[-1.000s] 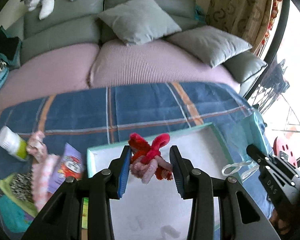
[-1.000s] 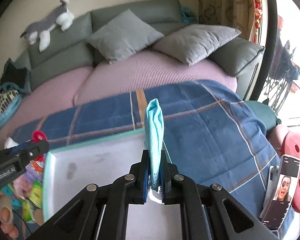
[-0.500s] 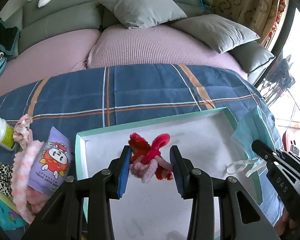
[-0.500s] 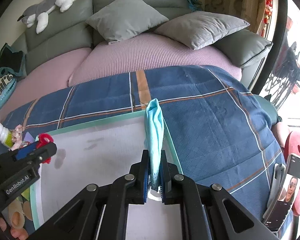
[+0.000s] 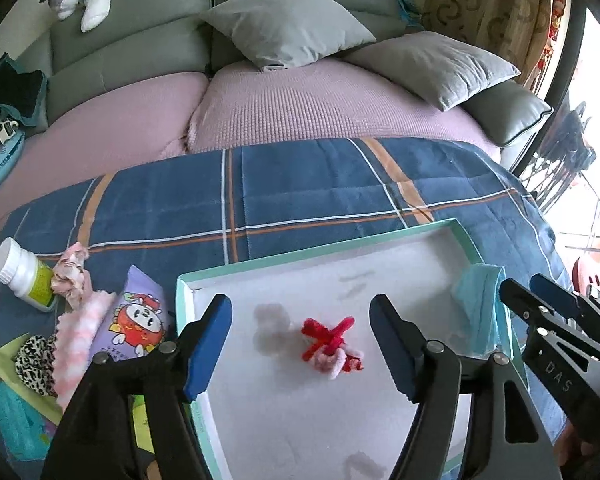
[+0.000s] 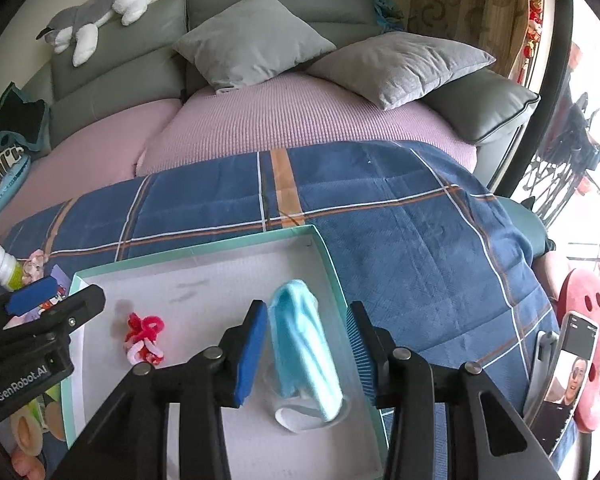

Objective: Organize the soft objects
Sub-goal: 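Open both tools to drop the hair tie and mask into the tray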

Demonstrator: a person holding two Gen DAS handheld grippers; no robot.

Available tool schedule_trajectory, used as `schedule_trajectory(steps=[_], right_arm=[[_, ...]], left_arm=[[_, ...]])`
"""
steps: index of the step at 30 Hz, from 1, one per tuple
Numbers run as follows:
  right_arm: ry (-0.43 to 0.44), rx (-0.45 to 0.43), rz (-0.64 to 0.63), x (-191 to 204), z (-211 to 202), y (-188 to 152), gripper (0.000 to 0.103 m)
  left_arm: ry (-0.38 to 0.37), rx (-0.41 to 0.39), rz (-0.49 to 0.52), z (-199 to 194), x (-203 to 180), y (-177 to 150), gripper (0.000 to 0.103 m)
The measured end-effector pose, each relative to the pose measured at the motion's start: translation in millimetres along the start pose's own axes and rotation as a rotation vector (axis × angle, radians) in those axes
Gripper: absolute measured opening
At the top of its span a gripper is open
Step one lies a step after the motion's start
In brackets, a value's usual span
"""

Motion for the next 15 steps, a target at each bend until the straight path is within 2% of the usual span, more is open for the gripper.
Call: schedule_trajectory(steps=[1, 2, 3, 4, 6, 10, 15], right_arm=[[-0.003, 0.003, 0.001, -1, 1, -1, 0.048], [-0.008, 0.005, 0.001, -1, 1, -1, 0.054], [-0.015, 0.004, 0.000, -2, 2, -2, 0.073], [-0.022, 0.002, -0.004, -3, 2, -2, 0.088], [-0.035, -0.002, -0.021, -3, 3, -2, 0.101], [-0.037, -0.001, -0.039, 0, 3, -3, 0.103], [-0.026, -0.002, -0.038, 2, 4, -3, 0.103]], left_arm=[[0.009, -0.003, -0.002, 0, 2, 0, 0.084], [0.017, -0.006, -0.006, 0, 4, 0, 0.095], [0.029, -0.011, -0.015, 0, 8, 1, 0.099], [0.033, -0.018, -0.021, -1, 10, 1, 0.099], [0.051, -0.030, -0.025, -2, 16, 2, 0.099], [0.098, -0.055, -0.036, -3, 30, 3, 0.099], [0.114, -0.058, -0.060, -5, 43, 2, 0.099]])
Point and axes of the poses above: each gripper's, at about its wrist camera, not at the fingertips, and z roughly the way its jaws point, x to its left, y to its top, the point moved 9 cm from there along z, roughly the way its jaws point, and after that the axes turned 3 degrees about -x, right-handed, at the moved point
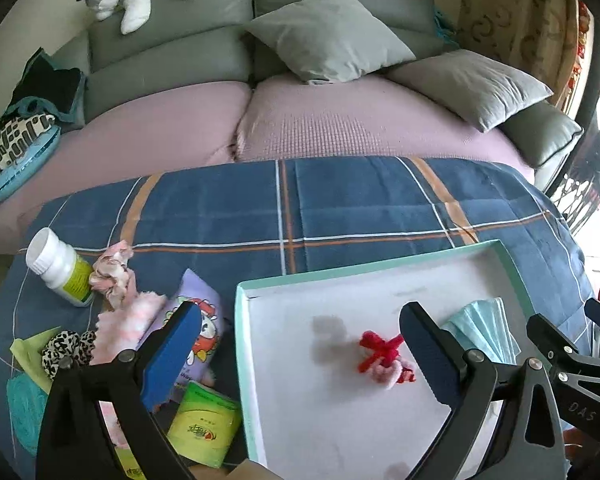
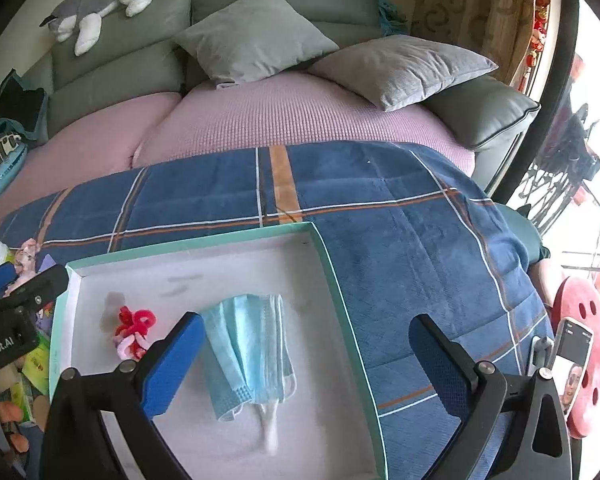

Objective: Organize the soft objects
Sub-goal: 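Open both tools to drop the hair tie and mask into the tray, then move both tools back toward the item pile beside the tray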

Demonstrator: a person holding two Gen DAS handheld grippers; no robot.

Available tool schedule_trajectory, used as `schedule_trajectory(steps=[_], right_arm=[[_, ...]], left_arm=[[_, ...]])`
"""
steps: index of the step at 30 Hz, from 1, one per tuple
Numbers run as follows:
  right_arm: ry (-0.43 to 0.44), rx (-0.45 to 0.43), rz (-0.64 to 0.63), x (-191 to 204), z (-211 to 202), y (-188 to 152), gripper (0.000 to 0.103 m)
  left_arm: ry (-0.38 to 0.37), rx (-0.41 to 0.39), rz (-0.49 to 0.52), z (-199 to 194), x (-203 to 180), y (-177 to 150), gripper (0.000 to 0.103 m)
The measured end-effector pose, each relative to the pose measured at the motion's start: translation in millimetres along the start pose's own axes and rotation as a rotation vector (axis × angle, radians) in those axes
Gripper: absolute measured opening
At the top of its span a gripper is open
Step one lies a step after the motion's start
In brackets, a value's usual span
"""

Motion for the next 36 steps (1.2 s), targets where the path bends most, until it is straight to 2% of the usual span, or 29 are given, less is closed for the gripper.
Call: schedule_trajectory(steps=[6, 11, 15, 18, 21, 27, 36], right_arm=[[0.008, -0.006, 0.021, 0, -2, 2, 0.103], [0.062, -0.068, 0.066, 4, -18, 13, 0.103], [0.139, -0.097, 0.088, 21, -27, 20, 0.103], [0.150, -0.118, 0.095, 32, -34, 23, 0.103], [0.164, -0.137, 0.085, 47, -40, 25, 0.103], [0.195, -0.119, 0.032, 83, -41, 20, 0.103], [0.270, -0.098, -0.038, 139, -43, 11, 0.103]], left_arm=[[-0.001, -0.019, -0.020, -7, 10, 3, 0.100], [-0.007, -0.050, -0.040, -23, 23, 12, 0.100], [-0.012, -0.061, -0.071, -33, 42, 15, 0.100], [-0.005, -0.074, -0.120, -42, 62, 18, 0.100], [0.034, -0.112, -0.161, -54, 88, 22, 0.100], [0.132, -0.169, -0.235, -76, 144, 25, 0.100], [0.255, -0.206, -0.410, -108, 237, 5, 0.100]])
Point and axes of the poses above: each gripper's, at about its wrist camera, not at the fingertips, and z roughly the way its jaws point, x to its left, y to its top, the point moved 9 cm from there along z, roughly the way its jaws point, and after that the axes turned 3 degrees about -x, right-handed, at the moved point
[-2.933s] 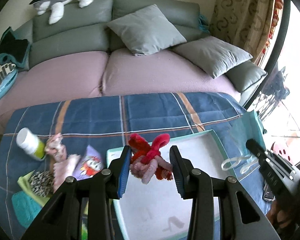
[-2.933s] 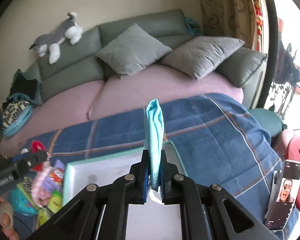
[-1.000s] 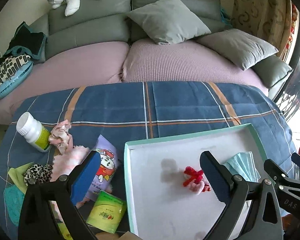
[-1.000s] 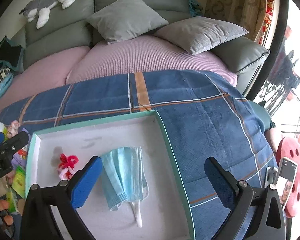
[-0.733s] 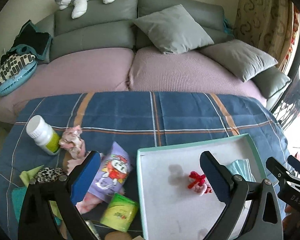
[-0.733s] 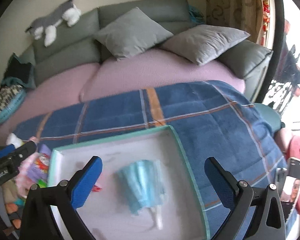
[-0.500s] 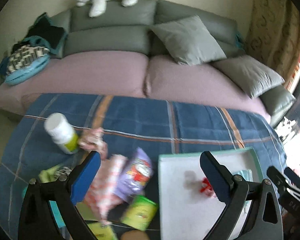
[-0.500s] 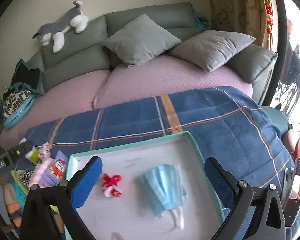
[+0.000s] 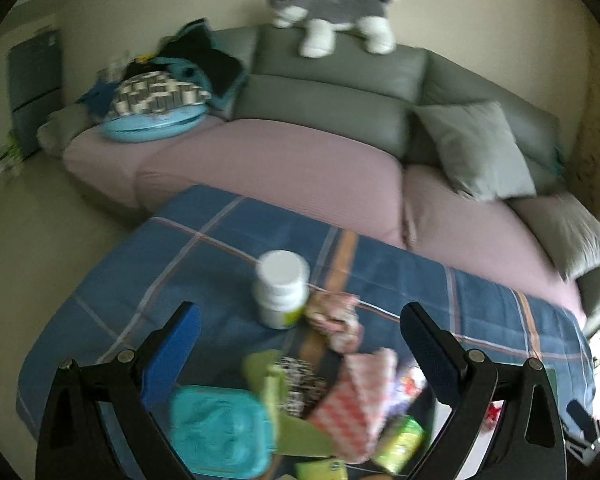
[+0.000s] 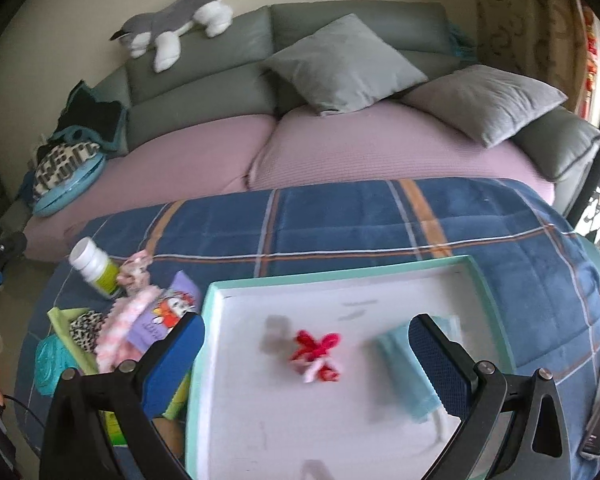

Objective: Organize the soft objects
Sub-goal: 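Move both tools back toward the item pile beside the tray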

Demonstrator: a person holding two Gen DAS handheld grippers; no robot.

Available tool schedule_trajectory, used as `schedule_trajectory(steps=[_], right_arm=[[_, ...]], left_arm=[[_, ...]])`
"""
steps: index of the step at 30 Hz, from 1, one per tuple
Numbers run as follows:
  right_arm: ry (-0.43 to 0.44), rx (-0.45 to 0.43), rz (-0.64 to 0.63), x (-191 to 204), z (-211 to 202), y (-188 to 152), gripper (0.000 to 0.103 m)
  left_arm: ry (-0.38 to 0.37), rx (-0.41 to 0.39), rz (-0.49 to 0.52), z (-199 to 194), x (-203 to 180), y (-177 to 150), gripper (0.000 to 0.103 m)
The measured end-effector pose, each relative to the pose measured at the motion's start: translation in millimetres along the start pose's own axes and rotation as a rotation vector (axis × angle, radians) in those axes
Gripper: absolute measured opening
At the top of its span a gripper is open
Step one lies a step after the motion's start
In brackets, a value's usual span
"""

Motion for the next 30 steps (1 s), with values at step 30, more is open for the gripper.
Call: schedule_trajectory(steps=[30], right_arm=[[0.241, 0.119, -0.103, 121, 40, -31, 0.101]], left_arm=[[0.024, 0.173, -0.033, 38, 69, -21, 0.100]])
Point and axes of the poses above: each gripper's, at about its wrist camera, not at the fingertips, and z roughly the way its jaws point, x to its left, y to its top, the point moved 9 cm from there along z, roughly the way its jaws point, and after that the axes turned 3 degrees about -x, right-handed, at the moved point
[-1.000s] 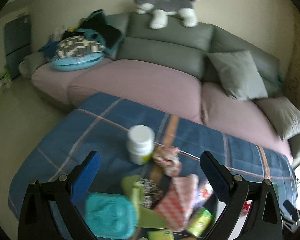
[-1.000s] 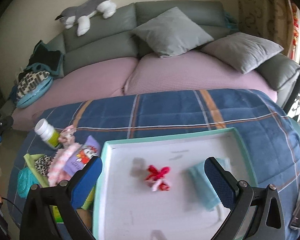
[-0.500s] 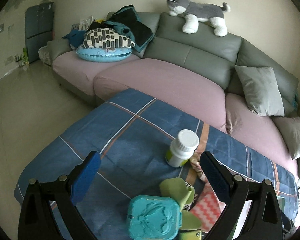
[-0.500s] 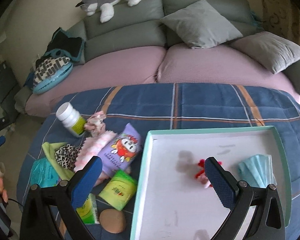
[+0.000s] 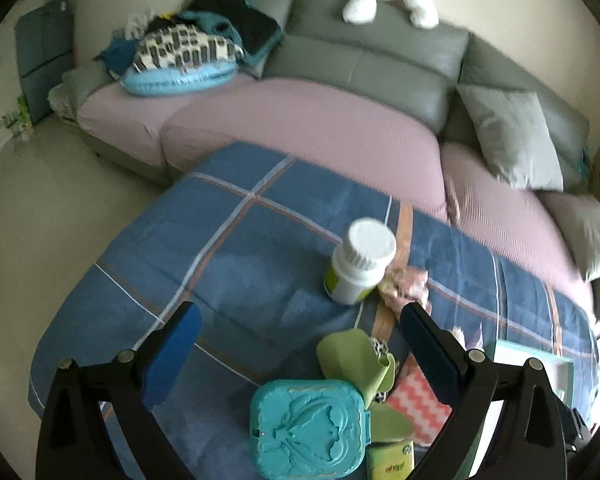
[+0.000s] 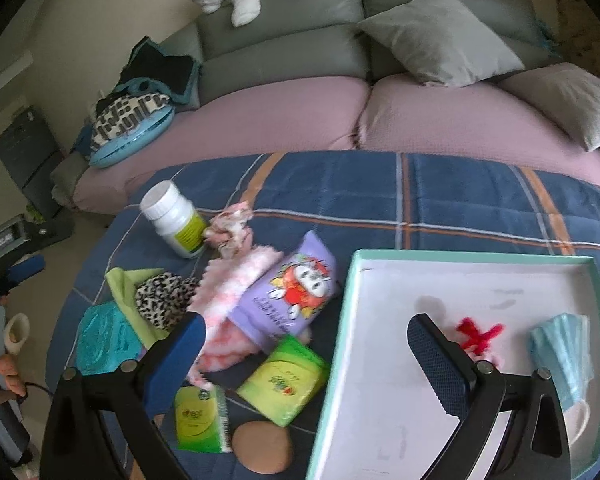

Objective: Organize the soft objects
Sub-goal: 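Move both tools back toward the item pile beside the tray, then grasp the leopard-print scrunchie with the left tool while the right tool grasps the pink zigzag cloth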

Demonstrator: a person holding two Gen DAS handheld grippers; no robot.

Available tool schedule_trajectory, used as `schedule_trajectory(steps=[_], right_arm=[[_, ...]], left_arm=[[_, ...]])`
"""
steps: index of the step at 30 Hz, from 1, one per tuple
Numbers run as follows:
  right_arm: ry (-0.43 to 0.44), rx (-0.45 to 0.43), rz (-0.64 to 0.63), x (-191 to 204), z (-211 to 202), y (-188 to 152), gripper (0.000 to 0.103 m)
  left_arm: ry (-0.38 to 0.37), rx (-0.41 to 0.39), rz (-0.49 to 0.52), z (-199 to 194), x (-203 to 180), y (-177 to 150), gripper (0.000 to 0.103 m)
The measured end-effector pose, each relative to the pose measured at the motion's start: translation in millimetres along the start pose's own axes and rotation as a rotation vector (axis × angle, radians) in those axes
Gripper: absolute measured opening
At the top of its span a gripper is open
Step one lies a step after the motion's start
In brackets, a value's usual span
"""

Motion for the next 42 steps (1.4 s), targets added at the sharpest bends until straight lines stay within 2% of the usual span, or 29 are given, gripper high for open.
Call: schedule_trajectory(steps=[6, 13, 15, 19, 22, 24, 26, 28, 30, 37, 42], right_arm=[[0.093, 0.040, -0.019, 31, 16, -9, 0.093], [0.130, 0.086, -0.071, 55, 32, -22, 0.077], [0.140, 0.093, -0.082, 60, 36, -25, 0.070], [0.157, 0.102, -0.100, 69, 40, -29, 0.055], [0.174, 0.108, -0.096, 73, 43, -32, 0.048], [0.177, 0.111, -0.093, 73, 45, -33, 0.040], [0.177, 0.112, -0.089, 72, 47, -34, 0.037], [0.176, 0.108, -0.083, 72, 48, -34, 0.030], [0.178, 0.109, -0.079, 71, 49, -34, 0.028], [0.192, 0.121, -0.075, 72, 52, -37, 0.007], [0.206, 0.112, -0.073, 74, 51, -36, 0.005]], left_arm=[[-0.026, 0.071, 0.013, 13, -13, -11, 0.100], [-0.070, 0.133, 0.046, 27, -39, -30, 0.097], [-0.083, 0.152, 0.052, 30, -42, -36, 0.082], [-0.073, 0.181, 0.069, 37, -43, -44, 0.070], [-0.085, 0.193, 0.073, 38, -43, -48, 0.055], [-0.096, 0.204, 0.063, 41, -42, -51, 0.039], [-0.095, 0.208, 0.051, 42, -39, -53, 0.029], [-0.099, 0.204, 0.046, 43, -38, -53, 0.020], [-0.104, 0.201, 0.040, 45, -38, -53, 0.010], [-0.117, 0.196, 0.024, 48, -36, -54, 0.006], [-0.126, 0.185, 0.018, 46, -35, -52, 0.005]])
Point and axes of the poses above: each gripper's, at about its wrist camera, not at the fingertips, and z roughly the way its jaws point, x to its left, y to its top, the point moved 9 cm from there along z, roughly the way its jaws point, and after that the axes turned 3 degrees about -x, right-handed, at the moved point
